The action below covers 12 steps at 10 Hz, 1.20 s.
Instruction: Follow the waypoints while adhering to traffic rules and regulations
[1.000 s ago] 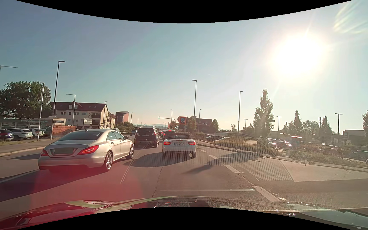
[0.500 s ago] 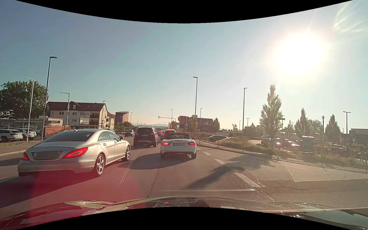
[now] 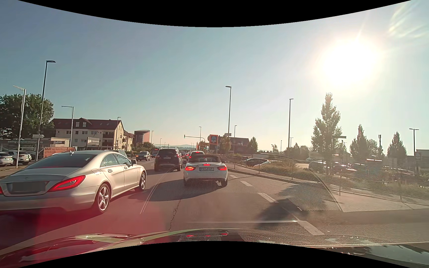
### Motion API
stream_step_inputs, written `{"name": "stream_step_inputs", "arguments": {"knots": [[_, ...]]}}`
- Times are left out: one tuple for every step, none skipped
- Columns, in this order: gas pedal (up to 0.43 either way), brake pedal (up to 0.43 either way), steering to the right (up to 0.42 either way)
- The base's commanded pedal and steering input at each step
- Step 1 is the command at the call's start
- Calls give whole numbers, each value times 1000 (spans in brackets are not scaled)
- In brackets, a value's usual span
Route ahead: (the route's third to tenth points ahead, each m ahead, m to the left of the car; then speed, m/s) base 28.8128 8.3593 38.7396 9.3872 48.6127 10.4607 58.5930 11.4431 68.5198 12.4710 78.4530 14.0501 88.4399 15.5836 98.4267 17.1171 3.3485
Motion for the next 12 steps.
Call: {"name": "stream_step_inputs", "arguments": {"knots": [[0, 0, -2], [0, 0, -3], [0, 0, -3], [0, 0, -3], [0, 0, -3], [0, 55, -4], [0, 79, -6], [0, 91, -8], [0, 128, -9], [0, 159, -9], [0, 177, -9], [0, 195, -9]]}}
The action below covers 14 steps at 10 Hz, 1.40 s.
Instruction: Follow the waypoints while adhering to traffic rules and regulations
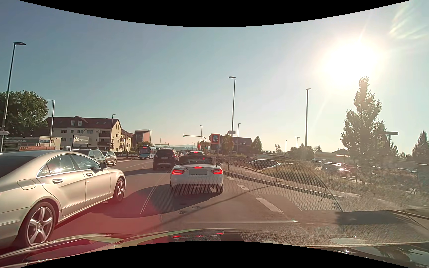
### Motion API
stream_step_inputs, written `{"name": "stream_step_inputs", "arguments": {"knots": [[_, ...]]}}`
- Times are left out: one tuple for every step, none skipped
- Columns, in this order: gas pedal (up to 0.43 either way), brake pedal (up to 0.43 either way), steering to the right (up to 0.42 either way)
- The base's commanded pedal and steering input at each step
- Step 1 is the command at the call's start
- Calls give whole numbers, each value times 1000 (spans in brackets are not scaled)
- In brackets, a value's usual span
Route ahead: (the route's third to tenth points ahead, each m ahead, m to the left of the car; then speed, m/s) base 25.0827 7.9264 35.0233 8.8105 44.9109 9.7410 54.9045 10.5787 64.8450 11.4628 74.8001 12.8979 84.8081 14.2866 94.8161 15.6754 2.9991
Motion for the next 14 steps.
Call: {"name": "stream_step_inputs", "arguments": {"knots": [[0, 207, -11], [0, 207, -17], [0, 207, -21], [0, 207, -27], [0, 220, -28], [0, 220, -28], [0, 232, -29], [0, 232, -31], [0, 226, -35], [0, 232, -39], [0, 232, -41], [0, 232, -43], [0, 232, -45], [0, 232, -48]]}}
